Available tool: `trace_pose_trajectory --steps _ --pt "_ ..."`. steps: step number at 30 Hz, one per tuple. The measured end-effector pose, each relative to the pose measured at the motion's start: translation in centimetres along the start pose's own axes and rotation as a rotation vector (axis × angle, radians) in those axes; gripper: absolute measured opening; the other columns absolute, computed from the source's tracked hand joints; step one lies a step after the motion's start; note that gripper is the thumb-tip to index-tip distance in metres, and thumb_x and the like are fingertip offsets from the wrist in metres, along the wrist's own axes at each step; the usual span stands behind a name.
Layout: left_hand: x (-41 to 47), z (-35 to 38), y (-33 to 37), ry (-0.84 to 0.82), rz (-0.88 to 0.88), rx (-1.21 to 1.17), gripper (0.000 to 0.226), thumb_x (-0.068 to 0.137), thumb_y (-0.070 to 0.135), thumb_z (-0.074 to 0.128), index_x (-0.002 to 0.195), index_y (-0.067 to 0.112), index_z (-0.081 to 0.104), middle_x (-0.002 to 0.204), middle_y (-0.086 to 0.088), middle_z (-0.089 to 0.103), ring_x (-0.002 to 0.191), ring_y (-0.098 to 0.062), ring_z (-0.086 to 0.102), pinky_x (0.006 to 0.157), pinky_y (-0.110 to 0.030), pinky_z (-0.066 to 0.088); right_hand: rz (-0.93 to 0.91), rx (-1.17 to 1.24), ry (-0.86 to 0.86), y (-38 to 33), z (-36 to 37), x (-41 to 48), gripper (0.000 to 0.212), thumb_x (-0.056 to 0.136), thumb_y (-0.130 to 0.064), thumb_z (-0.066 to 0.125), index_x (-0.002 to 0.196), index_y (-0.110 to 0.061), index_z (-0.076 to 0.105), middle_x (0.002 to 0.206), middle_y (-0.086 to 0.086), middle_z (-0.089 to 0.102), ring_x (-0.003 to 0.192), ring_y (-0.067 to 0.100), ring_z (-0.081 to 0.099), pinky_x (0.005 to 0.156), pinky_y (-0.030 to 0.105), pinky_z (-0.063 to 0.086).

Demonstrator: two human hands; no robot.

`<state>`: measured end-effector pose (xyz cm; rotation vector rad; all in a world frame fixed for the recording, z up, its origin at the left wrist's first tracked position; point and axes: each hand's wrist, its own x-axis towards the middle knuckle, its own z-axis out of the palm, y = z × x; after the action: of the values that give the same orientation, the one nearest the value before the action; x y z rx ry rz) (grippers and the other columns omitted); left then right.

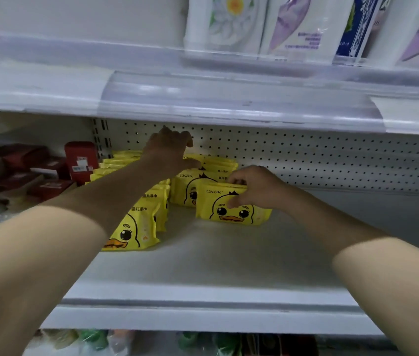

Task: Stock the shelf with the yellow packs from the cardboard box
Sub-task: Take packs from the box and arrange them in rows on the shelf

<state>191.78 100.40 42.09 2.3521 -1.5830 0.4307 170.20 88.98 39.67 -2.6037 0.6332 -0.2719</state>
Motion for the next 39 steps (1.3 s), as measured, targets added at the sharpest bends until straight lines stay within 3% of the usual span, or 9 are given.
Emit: trace_pose_trajectory --steps 2,7,13,19,24,31,39 --pt "-0.1 -0.7 -0.6 0.023 -0.049 -0.03 0.057 0.079 0.065 0.064 0.119 0.025 0.055 0.116 -0.001 0.063 0.117 -0.024 0.052 0.1 -0.042 0.042 -0.019 -0.015 -0.001 -0.9 0.8 1.8 0.041 0.068 -0.03 0.091 0.104 -0.029 0.071 0.093 -0.014 0.065 0.087 0.004 0.06 0.067 0.013 0.043" --pt "-1.7 -1.6 -1.0 0.028 -0.081 -0.028 0.053 0.08 0.066 0.061 0.116 0.028 0.054 0.12 0.0 0.061 0.12 -0.024 0.05 0.099 -0.04 0.042 0.001 -0.133 0.07 -2.1 2.6 4.5 0.067 0.067 -0.042 0.089 0.128 -0.025 0.065 0.125 0.0 0.064 0.116 0.02 0.057 0.096 0.035 0.049" --pt "-5.1 -2.4 -0.5 0.051 -0.087 -0.094 0.057 0.08 0.06 0.066 0.123 0.024 0.056 0.112 -0.005 0.061 0.117 -0.028 0.049 0.094 -0.037 0.04 0.039 -0.247 0.251 -3.2 3.8 3.2 0.067 0.074 -0.043 0.082 0.134 -0.028 0.059 0.137 0.003 0.053 0.132 0.026 0.038 0.103 0.035 0.041" --pt "-9.9 -5.0 -0.2 0.042 -0.109 -0.227 0.054 0.081 0.053 0.07 0.123 0.021 0.058 0.123 -0.01 0.058 0.118 -0.03 0.05 0.093 -0.038 0.046 0.073 -0.102 0.348 -6.2 3.0 -1.9 0.066 0.079 -0.042 0.078 0.138 -0.028 0.051 0.139 0.002 0.049 0.129 0.023 0.044 0.099 0.032 0.042" --pt "-15.6 -7.5 0.4 -0.046 -0.192 -0.244 0.058 0.084 0.052 0.067 0.131 0.022 0.052 0.136 -0.01 0.048 0.128 -0.031 0.043 0.1 -0.039 0.043 0.171 -0.149 0.285 -10.3 2.9 -7.9 0.066 0.085 -0.053 0.069 0.142 -0.028 0.047 0.148 0.005 0.043 0.135 0.026 0.043 0.107 0.032 0.039" --pt "-27.2 -8.6 0.9 -0.098 -0.209 -0.226 0.056 0.083 0.05 0.07 0.128 0.022 0.053 0.128 -0.009 0.05 0.122 -0.03 0.044 0.091 -0.041 0.046 0.224 -0.149 0.242 -15.3 5.9 -18.9 0.068 0.084 -0.057 0.068 0.143 -0.032 0.045 0.147 0.005 0.042 0.136 0.028 0.042 0.108 0.043 0.042" --pt "-38.5 -7.0 0.8 -0.207 -0.178 -0.202 0.055 0.081 0.048 0.071 0.126 0.021 0.054 0.125 -0.008 0.051 0.118 -0.031 0.047 0.092 -0.045 0.048 0.24 -0.169 0.139 -18.4 12.2 -27.5 0.069 0.084 -0.052 0.071 0.144 -0.03 0.045 0.149 0.002 0.041 0.138 0.025 0.038 0.11 0.042 0.037"
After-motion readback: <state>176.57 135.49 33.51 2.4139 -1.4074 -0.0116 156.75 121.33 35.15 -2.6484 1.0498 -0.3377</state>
